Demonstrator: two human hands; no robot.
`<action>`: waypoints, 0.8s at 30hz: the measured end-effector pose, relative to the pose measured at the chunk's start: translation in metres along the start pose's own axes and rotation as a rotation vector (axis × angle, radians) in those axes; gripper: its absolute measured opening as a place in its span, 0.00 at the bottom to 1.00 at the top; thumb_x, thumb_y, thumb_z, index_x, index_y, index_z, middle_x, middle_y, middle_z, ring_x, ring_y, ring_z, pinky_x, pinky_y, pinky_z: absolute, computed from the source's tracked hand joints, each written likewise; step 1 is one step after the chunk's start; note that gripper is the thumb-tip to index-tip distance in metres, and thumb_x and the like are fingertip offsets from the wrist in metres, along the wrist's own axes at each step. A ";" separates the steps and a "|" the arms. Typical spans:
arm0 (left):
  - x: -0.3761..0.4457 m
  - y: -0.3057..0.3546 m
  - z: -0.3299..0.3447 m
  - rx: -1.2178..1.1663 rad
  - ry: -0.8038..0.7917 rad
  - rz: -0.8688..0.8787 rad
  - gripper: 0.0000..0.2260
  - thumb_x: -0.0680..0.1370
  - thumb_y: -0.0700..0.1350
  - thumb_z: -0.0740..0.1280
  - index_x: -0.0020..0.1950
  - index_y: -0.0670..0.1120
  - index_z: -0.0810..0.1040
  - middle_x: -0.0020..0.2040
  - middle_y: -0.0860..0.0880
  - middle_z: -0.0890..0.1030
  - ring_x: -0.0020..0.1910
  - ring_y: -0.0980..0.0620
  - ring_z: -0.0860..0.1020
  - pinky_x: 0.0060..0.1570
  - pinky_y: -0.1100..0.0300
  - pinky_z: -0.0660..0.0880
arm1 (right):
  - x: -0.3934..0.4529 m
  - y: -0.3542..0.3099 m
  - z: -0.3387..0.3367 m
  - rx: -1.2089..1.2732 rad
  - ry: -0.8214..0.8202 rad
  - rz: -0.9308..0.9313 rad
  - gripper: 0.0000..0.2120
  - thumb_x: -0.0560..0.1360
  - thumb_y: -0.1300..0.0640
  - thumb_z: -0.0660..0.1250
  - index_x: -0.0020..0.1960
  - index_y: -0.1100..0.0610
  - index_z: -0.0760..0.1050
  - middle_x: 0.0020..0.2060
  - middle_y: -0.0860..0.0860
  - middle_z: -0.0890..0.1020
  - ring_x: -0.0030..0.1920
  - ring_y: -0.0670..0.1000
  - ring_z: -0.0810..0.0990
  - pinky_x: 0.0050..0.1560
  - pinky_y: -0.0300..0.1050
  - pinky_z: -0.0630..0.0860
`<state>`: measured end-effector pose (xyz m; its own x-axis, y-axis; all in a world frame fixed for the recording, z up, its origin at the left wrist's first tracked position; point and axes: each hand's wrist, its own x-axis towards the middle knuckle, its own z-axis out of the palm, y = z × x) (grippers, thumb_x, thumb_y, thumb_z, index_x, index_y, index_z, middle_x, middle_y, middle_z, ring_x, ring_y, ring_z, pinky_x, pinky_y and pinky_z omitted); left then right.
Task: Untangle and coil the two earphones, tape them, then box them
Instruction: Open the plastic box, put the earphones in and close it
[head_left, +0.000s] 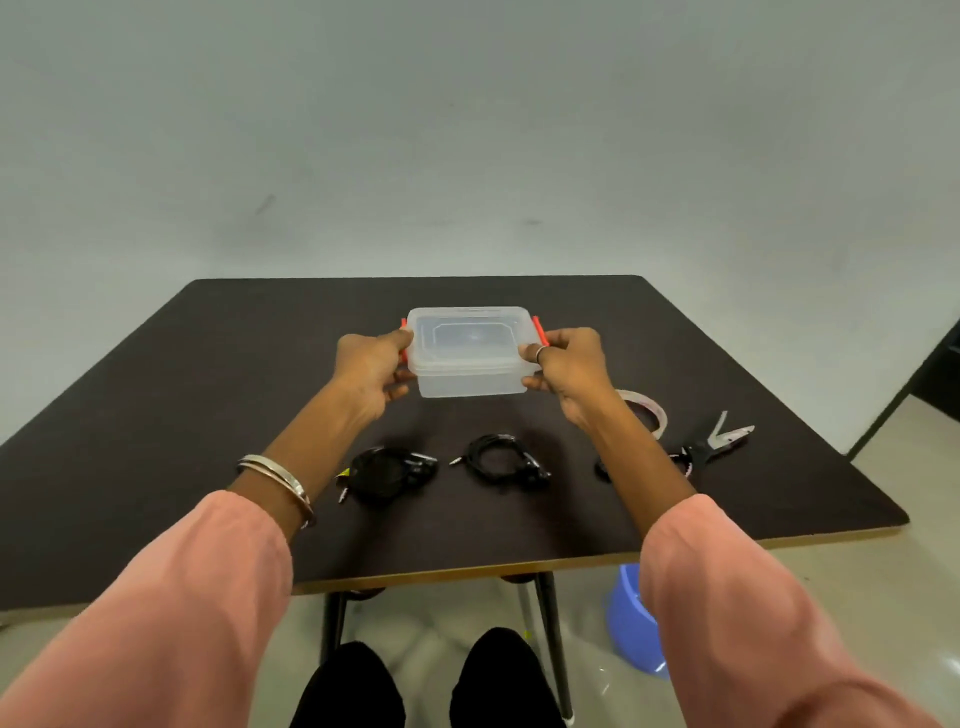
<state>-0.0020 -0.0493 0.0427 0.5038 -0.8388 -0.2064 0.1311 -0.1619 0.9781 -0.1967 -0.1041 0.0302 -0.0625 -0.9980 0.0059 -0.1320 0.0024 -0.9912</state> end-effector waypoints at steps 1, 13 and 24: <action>0.002 -0.004 -0.010 0.022 0.015 0.007 0.07 0.76 0.46 0.70 0.41 0.44 0.79 0.35 0.49 0.79 0.33 0.51 0.78 0.37 0.56 0.75 | -0.003 0.003 0.008 -0.003 -0.013 0.011 0.08 0.72 0.64 0.72 0.49 0.64 0.77 0.51 0.59 0.81 0.46 0.58 0.82 0.36 0.46 0.82; 0.020 -0.028 -0.045 0.172 0.135 0.135 0.13 0.78 0.46 0.68 0.41 0.36 0.81 0.40 0.42 0.83 0.36 0.46 0.83 0.42 0.48 0.82 | -0.017 0.008 0.035 -0.073 0.006 -0.013 0.09 0.75 0.59 0.70 0.39 0.63 0.80 0.43 0.58 0.84 0.38 0.55 0.85 0.31 0.44 0.81; 0.025 -0.031 -0.044 0.254 0.245 0.076 0.13 0.81 0.46 0.62 0.44 0.38 0.77 0.43 0.40 0.82 0.37 0.45 0.82 0.32 0.53 0.81 | -0.006 0.017 0.036 -0.252 0.123 0.077 0.11 0.79 0.58 0.63 0.46 0.66 0.77 0.44 0.59 0.82 0.35 0.54 0.84 0.36 0.46 0.83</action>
<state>0.0437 -0.0424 0.0063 0.6977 -0.7088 -0.1037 -0.1153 -0.2540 0.9603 -0.1629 -0.1007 0.0084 -0.1988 -0.9793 -0.0367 -0.3634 0.1084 -0.9253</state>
